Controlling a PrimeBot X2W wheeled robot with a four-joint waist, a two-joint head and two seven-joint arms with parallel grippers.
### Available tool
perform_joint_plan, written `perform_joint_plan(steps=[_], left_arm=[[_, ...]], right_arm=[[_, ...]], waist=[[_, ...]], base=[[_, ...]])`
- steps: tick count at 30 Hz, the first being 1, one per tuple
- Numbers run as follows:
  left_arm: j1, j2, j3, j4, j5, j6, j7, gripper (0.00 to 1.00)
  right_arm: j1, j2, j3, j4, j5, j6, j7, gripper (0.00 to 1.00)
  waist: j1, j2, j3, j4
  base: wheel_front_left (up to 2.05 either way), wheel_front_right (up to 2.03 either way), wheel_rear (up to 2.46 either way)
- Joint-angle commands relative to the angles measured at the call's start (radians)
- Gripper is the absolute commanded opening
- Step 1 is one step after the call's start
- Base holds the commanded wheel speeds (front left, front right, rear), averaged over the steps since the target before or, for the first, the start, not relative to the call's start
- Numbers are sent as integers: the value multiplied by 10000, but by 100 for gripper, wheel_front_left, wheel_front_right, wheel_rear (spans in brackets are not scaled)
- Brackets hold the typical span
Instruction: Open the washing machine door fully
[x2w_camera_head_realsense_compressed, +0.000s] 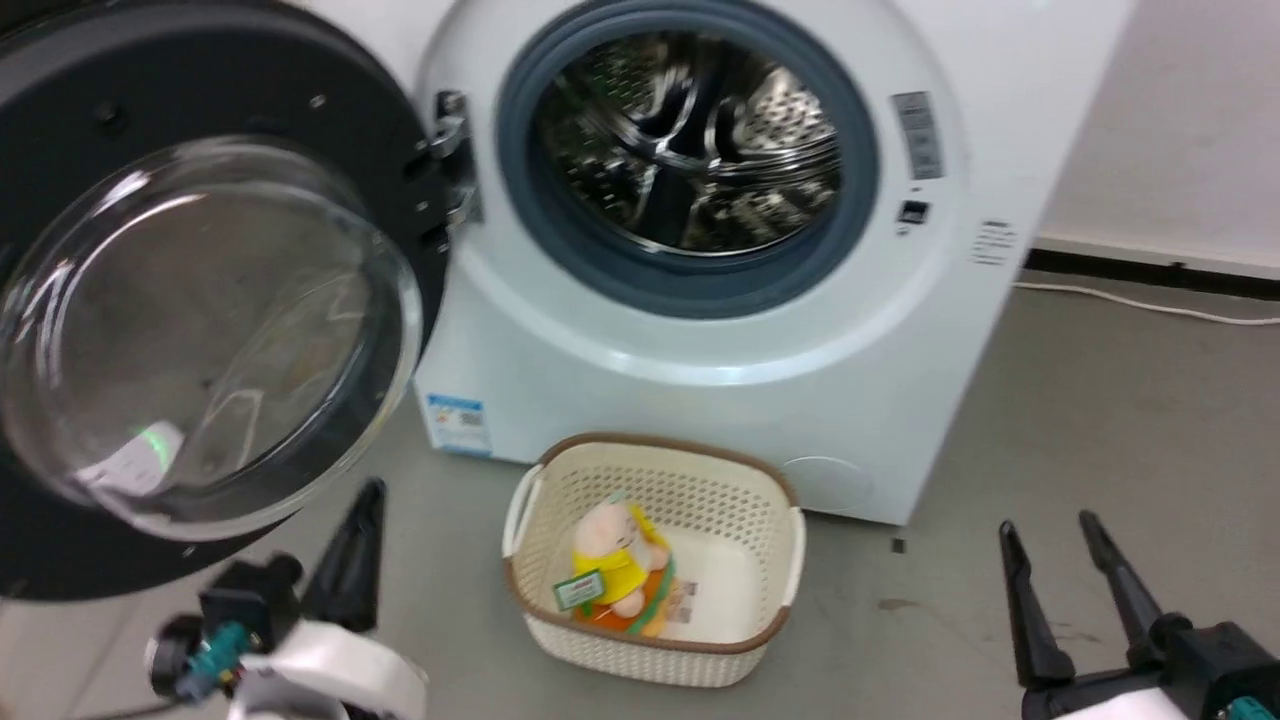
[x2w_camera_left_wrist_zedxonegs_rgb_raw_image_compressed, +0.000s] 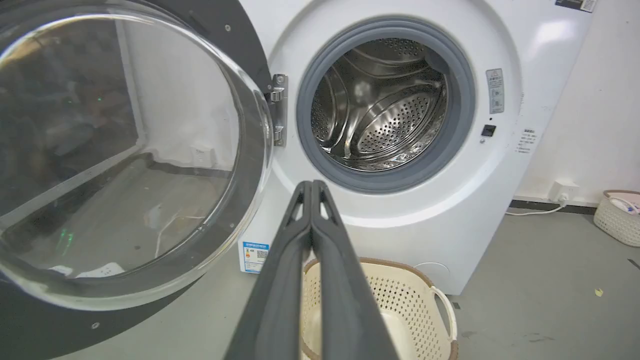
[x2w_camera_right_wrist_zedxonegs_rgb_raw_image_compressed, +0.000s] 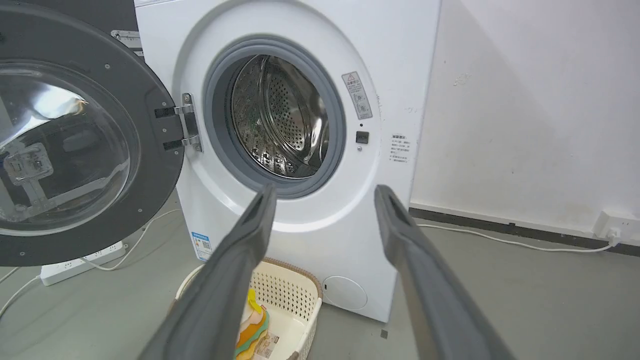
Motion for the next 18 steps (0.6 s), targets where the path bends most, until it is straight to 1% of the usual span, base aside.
perform_joint_plan(steps=[1,4,7,9,14,18], left_arm=[[291,-112,-67,-124,75,62,-51,0],[873,-333,-301,-218,208,111,-51,0],[1313,-547,-368,-352,342,257,-51,0],[1576,-651,-395,-484,502,372,-51,100],[2112,-876,-473,-785,893,609,-51,100],[2319,-961,-481,-850,1134,694,-51,100]], right_arm=[[165,18,30,-48,49,8,-44,100],[391,18,19,12,203,8,-45,100],[630,18,-15,28,355,8,-45,100],[783,18,-56,54,409,8,-46,100],[1032,18,-39,140,406,8,-46,100],[1086,18,-35,276,424,8,-46,100]], waist=[[2,0,-277,-436],[2,0,-369,-716],[2,0,-408,-919],[2,0,-432,-1030],[2,0,-454,-1196],[2,0,-458,-1237]], base=[[0,0,0],[0,0,0],[0,0,0],[0,0,0],[0,0,0],[0,0,0]])
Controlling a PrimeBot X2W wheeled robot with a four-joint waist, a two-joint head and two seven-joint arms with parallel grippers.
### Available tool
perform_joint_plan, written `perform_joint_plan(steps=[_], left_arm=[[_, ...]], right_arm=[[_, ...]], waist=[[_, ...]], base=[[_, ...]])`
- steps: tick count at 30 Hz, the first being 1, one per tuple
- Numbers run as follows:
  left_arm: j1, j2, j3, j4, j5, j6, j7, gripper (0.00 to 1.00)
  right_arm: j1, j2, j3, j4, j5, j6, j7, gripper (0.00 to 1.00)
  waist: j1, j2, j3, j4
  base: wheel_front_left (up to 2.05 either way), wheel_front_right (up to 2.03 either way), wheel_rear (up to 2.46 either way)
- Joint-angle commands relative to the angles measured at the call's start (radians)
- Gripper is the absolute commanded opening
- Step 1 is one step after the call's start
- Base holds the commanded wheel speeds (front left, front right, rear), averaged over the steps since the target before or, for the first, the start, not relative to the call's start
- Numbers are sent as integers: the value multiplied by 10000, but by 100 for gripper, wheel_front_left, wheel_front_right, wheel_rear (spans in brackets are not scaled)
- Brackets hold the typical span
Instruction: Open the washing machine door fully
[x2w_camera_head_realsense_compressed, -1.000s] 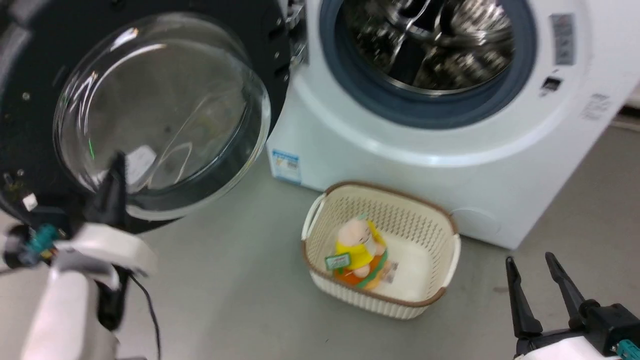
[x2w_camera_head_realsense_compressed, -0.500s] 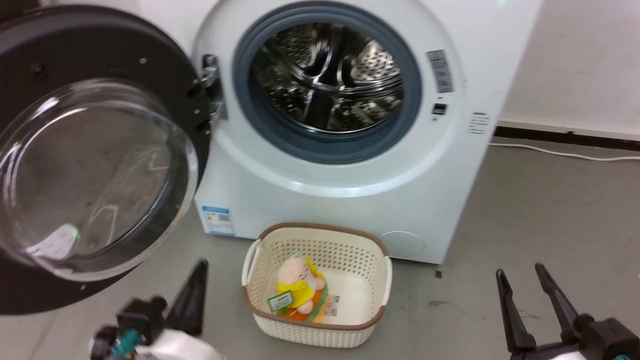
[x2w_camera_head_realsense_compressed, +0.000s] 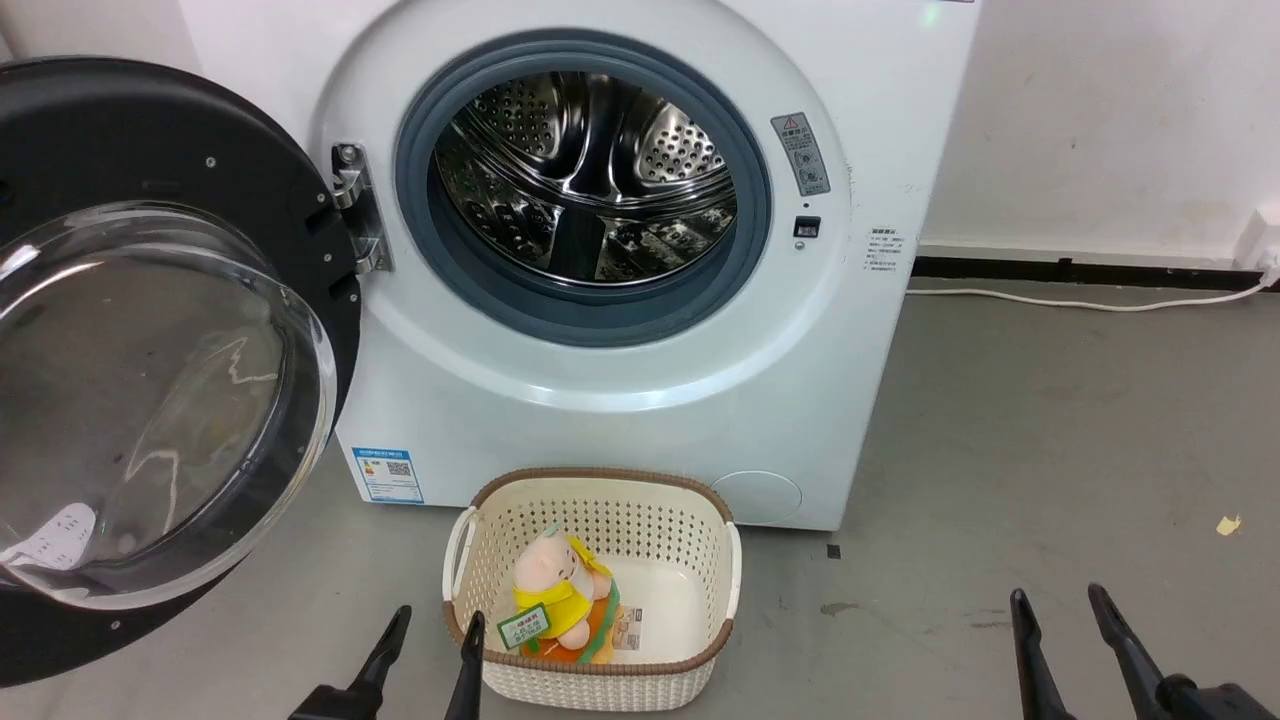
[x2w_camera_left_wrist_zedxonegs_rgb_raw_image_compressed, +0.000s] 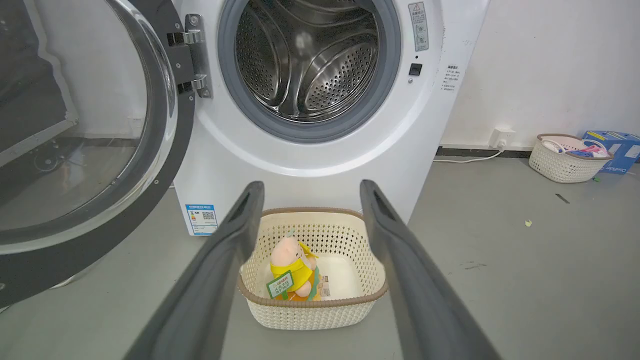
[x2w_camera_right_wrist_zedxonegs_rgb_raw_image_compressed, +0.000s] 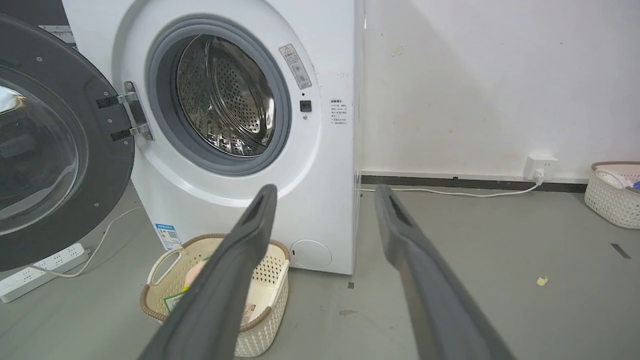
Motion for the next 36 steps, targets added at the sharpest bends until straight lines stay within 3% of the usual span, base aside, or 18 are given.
perform_joint_plan(steps=[1,35,36], left_arm=[[117,-36,-3,-92,102,96,-53,100],[95,-391,428,-99,699,144,-53,100],[45,-345,409,-112,667,157,0,0]], right_arm=[[169,20,-16,72,58,8,-44,100],[76,20,14,277,215,8,-45,100],[78,2,8,318,199,0,0,0]], waist=[[0,0,-4,4],[0,0,-69,195],[0,0,-72,195]], base=[[0,0,0],[0,0,0],[0,0,0]])
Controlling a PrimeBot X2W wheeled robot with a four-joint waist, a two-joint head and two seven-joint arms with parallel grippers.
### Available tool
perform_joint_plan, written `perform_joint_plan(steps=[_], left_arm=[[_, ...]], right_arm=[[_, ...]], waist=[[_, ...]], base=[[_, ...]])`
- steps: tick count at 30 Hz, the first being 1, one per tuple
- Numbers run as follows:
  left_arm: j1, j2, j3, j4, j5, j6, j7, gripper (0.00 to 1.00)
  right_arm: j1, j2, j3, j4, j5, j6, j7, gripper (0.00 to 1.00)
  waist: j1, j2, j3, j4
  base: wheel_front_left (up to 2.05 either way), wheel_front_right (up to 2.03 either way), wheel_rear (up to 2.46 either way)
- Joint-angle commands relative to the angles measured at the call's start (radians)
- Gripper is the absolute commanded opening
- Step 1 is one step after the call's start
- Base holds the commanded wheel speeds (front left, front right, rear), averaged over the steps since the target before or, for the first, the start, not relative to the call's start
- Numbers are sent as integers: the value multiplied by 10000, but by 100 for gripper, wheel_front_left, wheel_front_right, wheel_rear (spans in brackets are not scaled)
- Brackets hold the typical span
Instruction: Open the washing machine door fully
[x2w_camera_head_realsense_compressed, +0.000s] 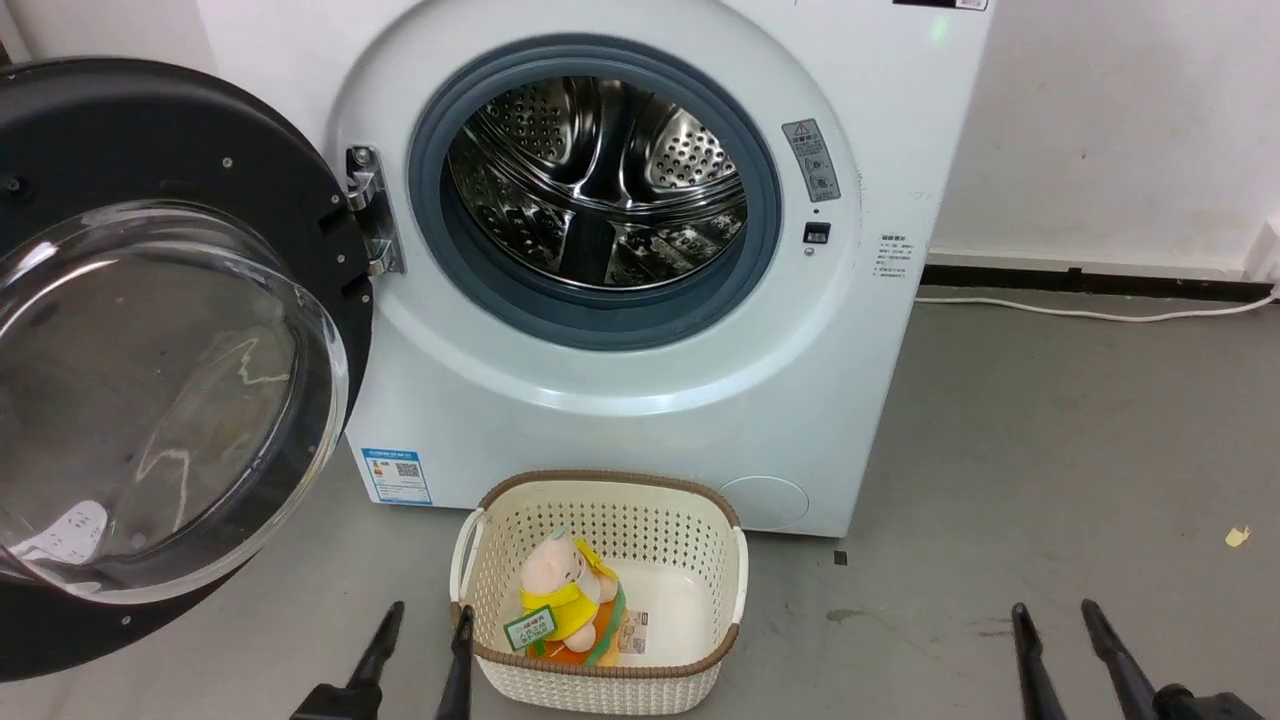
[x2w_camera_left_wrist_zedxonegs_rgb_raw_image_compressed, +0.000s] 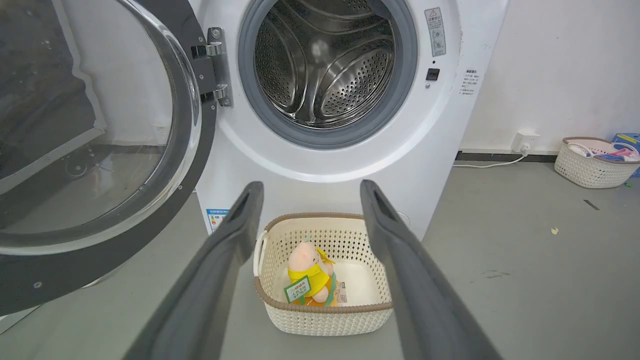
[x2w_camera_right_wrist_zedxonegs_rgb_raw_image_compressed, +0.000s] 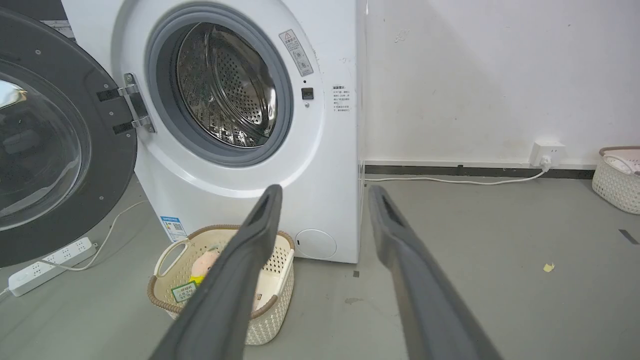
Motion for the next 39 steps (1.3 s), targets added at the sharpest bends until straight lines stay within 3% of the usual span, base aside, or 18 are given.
perform_joint_plan(steps=[1,39], left_arm=[[0,0,0,-1,0,0,1,0],[-310,-66,236,-483,285,109,732,0]], right_arm=[[-1,0,-2,0,-1,0,1,0],[-509,6,163,-223,-390,3,736,0]], waist=[[1,0,0,0],[1,0,309,-201]], base=[[0,0,0],[0,0,0]])
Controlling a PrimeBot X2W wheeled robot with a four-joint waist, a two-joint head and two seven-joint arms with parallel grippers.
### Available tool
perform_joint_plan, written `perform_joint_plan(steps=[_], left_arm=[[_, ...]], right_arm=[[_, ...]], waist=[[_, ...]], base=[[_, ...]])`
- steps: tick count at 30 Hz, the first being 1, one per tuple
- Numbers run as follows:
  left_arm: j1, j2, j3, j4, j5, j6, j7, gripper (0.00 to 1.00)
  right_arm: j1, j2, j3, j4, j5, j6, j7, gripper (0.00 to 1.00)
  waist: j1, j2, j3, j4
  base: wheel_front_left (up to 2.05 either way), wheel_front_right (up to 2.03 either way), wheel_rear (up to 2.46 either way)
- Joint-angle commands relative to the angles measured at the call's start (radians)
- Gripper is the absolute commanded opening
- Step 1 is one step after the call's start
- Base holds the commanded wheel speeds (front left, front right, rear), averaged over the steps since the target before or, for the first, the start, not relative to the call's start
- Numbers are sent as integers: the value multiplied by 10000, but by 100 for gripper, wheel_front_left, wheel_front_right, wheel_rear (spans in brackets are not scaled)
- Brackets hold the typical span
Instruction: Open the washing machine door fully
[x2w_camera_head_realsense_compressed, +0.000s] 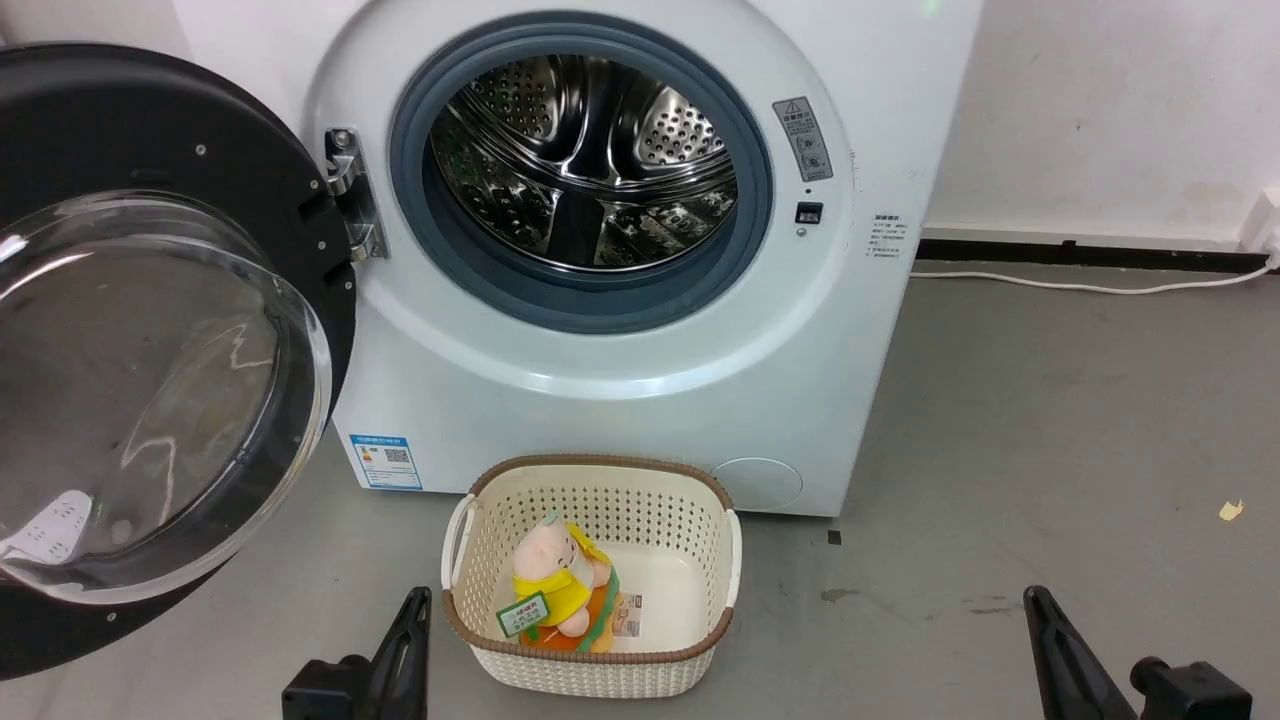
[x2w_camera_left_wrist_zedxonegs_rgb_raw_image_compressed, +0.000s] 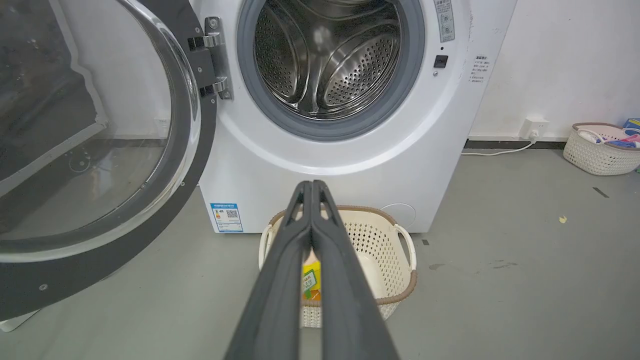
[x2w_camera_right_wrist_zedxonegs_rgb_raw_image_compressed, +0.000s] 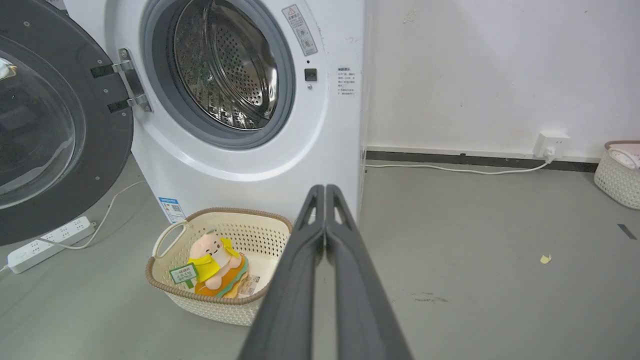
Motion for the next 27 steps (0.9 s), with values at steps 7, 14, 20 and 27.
perform_joint_plan(steps=[7,14,20,27], left_arm=[[-246,-70,52,-168,146,84,168,0],[-298,-82,92,-249,194,102,290,0],[-350,-94,132,-330,241,121,413,0],[-420,-110,185,-438,305,145,576,0]], right_arm=[[-341,7,53,-104,-151,3,172,0],[-426,8,81,-141,-217,4,295,0],[-511,9,108,-179,-282,4,418,0],[-625,10,144,-229,-369,5,582,0]], waist=[[-1,0,63,-41],[-1,0,115,-75],[-1,0,167,-109],[-1,0,236,-154]], base=[[0,0,0],[0,0,0],[0,0,0],[0,0,0]])
